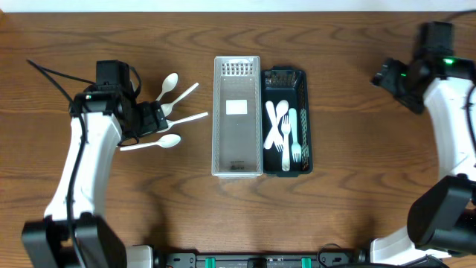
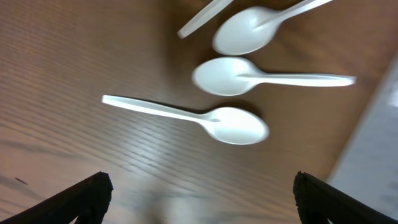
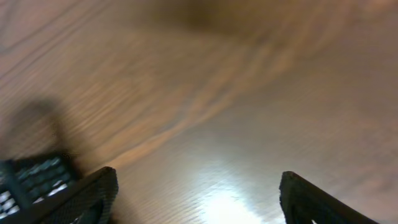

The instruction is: Pack container

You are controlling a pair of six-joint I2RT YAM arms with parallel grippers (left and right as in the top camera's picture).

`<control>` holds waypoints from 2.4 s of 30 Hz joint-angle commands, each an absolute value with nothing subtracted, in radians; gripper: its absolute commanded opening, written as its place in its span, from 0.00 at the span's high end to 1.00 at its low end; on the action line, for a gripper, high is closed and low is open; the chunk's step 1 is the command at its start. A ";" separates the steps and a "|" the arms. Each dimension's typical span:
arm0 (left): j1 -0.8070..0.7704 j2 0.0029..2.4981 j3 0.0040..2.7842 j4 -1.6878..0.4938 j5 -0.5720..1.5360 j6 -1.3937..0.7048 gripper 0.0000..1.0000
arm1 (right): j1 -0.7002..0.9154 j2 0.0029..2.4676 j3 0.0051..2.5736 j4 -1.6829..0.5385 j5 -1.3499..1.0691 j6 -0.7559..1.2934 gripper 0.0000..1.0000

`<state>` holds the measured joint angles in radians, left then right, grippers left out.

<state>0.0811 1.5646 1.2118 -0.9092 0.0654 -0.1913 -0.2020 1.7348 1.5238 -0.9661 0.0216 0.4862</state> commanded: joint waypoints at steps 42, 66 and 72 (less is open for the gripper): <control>0.100 1.899 1.172 -0.809 0.109 0.993 0.34 | -0.332 1.741 1.523 -0.931 0.049 0.425 0.10; 0.022 1.844 1.154 -0.919 0.120 0.859 0.94 | -0.336 1.741 1.523 -0.906 0.056 0.426 0.11; -0.093 1.657 1.180 -1.000 0.121 0.662 0.94 | -0.336 1.741 1.523 -0.906 0.047 0.433 0.12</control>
